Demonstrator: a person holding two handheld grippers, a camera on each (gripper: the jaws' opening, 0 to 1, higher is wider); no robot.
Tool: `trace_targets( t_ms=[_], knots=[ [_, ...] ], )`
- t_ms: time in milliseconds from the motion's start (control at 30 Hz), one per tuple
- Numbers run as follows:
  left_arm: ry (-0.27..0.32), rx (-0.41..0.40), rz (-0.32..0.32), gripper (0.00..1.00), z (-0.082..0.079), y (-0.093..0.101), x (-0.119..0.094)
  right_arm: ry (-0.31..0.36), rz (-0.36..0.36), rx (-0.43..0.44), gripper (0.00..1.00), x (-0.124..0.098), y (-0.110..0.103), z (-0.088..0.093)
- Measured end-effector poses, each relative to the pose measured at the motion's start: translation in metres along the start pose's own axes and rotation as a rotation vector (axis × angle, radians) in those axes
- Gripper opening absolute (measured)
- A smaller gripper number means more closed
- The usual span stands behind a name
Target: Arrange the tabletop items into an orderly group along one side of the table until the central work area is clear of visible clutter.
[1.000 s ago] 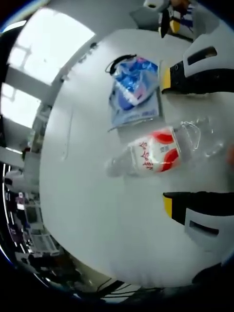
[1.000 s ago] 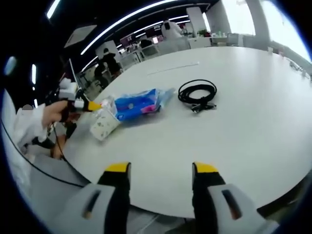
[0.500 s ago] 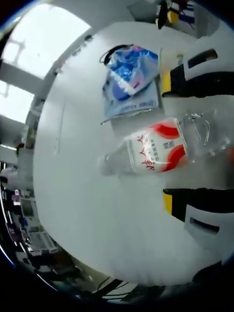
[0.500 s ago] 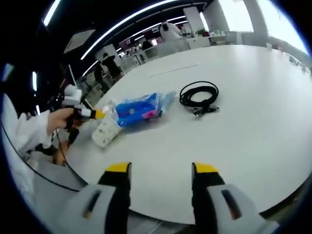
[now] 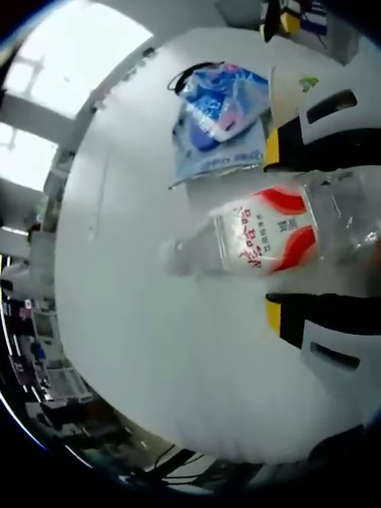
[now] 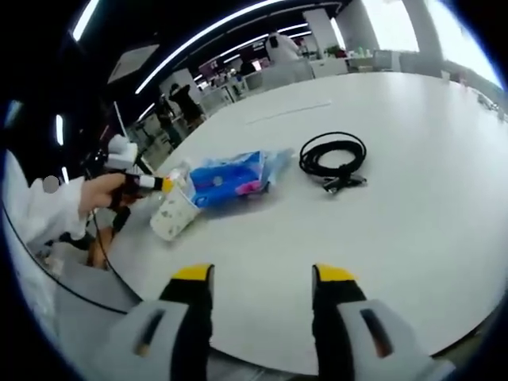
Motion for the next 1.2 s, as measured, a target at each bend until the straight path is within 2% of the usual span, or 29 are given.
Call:
trace_targets(
  t_ms=[33,67,100,233,400,533,633,800,900,1200],
  knots=[
    [0.001,-0.011,0.002,0.51,0.000,0.001,0.000,-0.003,-0.001,-0.002,0.48,0.000,0.000,0.000],
    [-0.006,-0.033,0.032,0.45,0.001,0.006,0.000,-0.003,-0.001,-0.004,0.48,0.000,0.001,0.000],
    [0.007,-0.033,0.011,0.44,0.001,0.004,0.001,-0.002,-0.002,-0.006,0.48,0.000,0.001,-0.001],
    [0.010,-0.057,0.007,0.42,0.001,0.003,-0.001,-0.002,-0.004,-0.015,0.50,-0.002,0.002,-0.003],
    [0.062,-0.118,0.004,0.40,0.002,0.000,-0.002,-0.013,-0.003,-0.030,0.52,-0.005,0.006,-0.004],
    [0.072,-0.087,-0.013,0.38,0.003,0.003,-0.005,-0.013,-0.002,-0.036,0.54,-0.009,0.007,-0.004],
    [0.091,-0.099,-0.029,0.37,0.006,0.002,-0.008,-0.015,0.003,-0.041,0.55,-0.011,0.009,-0.006],
    [0.175,-0.146,-0.024,0.37,0.005,0.000,-0.018,-0.020,0.014,-0.071,0.59,-0.014,0.012,-0.011],
    [0.230,-0.134,-0.013,0.36,0.000,0.000,-0.027,-0.024,0.013,-0.080,0.60,-0.014,0.013,-0.013],
    [0.301,-0.156,0.007,0.34,-0.010,0.001,-0.041,-0.034,-0.004,-0.108,0.60,-0.013,0.007,-0.018]
  ],
)
Point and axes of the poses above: the point that each gripper's makers call its tool centre point, and the gripper's own axes: x roughly forward along the fingers, y roughly to its right, z roughly out of its underside, the point moved 8 cm from there along -x, roughly backward along the fingers, and after that the axes turned 3 degrees about y, right-handed, at the moved point
